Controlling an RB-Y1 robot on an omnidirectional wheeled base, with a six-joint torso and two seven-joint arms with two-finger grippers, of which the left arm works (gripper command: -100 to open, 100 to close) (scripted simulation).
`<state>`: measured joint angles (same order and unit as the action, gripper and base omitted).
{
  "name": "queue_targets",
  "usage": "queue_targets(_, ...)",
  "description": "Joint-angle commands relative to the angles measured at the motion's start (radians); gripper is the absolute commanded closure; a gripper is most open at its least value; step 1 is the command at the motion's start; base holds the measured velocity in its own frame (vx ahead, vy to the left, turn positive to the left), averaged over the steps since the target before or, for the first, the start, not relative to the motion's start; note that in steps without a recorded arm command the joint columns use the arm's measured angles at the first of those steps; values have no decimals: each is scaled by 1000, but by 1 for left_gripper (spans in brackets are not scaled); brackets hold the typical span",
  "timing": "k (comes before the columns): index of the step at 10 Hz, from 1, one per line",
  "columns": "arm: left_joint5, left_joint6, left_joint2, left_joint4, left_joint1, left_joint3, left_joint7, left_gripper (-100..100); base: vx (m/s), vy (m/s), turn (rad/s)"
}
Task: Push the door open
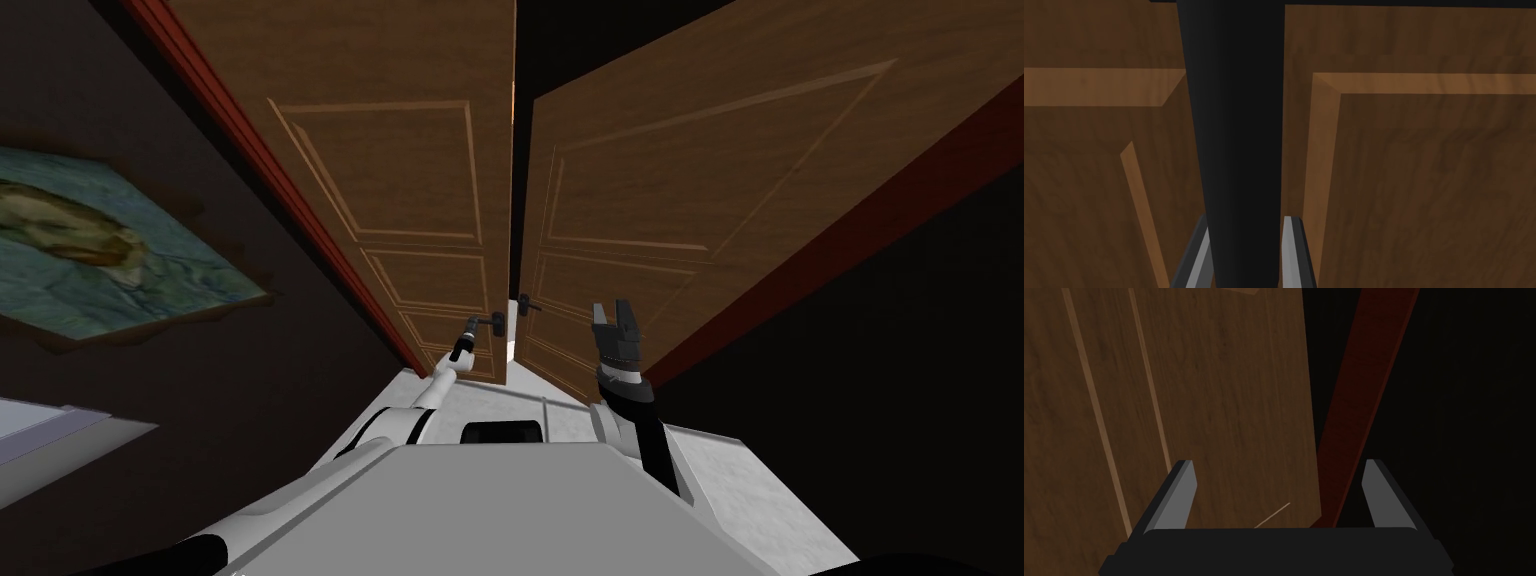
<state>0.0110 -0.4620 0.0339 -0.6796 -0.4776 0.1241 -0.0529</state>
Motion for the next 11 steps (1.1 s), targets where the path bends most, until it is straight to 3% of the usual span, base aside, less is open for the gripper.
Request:
queue_targets(1, 8, -14, 27, -13, -10, 43, -17, 100, 14, 6, -100)
queue_targets(4, 11, -15, 30, -15, -10, 62, -28, 100, 16, 12, -33)
queue_targets(6, 16, -18, 34, -18, -9, 101, -49, 100, 10, 15, -79)
queue_targets(7, 16, -18, 34, -18, -9, 101, -49, 100, 12, 10, -35)
queue_targets(8, 16, -18, 34, 34, -9, 101, -49, 100, 22, 9, 27)
queue_targets(9, 16, -18, 34, -18, -9, 101, -49, 100, 16, 19, 74)
queue_targets(10, 13, 3, 17, -20, 5, 82, -47, -100, -102, -22, -41)
queue_targets(11, 13, 4, 16, -20, 5, 79, -46, -100, -196, -57, -56)
